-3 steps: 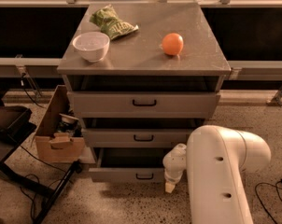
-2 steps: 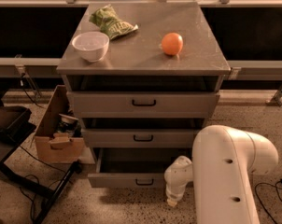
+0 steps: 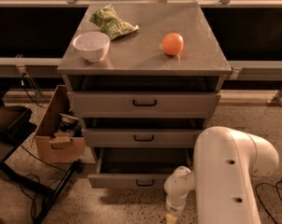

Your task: Open bottom drawer

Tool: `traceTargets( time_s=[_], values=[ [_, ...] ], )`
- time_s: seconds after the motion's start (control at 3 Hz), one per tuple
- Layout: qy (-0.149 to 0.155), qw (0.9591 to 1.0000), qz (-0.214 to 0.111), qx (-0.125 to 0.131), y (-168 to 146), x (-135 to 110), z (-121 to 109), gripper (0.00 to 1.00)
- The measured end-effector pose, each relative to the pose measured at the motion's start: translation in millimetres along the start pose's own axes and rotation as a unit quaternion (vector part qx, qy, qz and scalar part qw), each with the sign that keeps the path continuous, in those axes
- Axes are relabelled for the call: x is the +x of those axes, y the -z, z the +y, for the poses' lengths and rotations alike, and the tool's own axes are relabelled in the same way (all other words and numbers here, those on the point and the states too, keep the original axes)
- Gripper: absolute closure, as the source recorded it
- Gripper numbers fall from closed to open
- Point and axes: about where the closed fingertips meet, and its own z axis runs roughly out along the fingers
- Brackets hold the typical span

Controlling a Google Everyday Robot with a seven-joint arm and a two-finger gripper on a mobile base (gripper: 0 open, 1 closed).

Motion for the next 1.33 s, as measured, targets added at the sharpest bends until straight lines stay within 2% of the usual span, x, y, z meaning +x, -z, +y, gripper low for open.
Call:
traceTargets(
  time_s=[0.33,0.67,1.0,1.33],
  values=[
    [0.018,0.9995,-0.004,0.025,9,-7,-6,0.16],
    [0.06,0.9919,-0.034,0.107,62,-41,-22,0.0],
    [0.106,0.9793,-0.061,0.161,89,-59,-44,0.0],
    [0.159,0.9632,-0.08,0.201,96,-76,-77,0.0]
  ],
)
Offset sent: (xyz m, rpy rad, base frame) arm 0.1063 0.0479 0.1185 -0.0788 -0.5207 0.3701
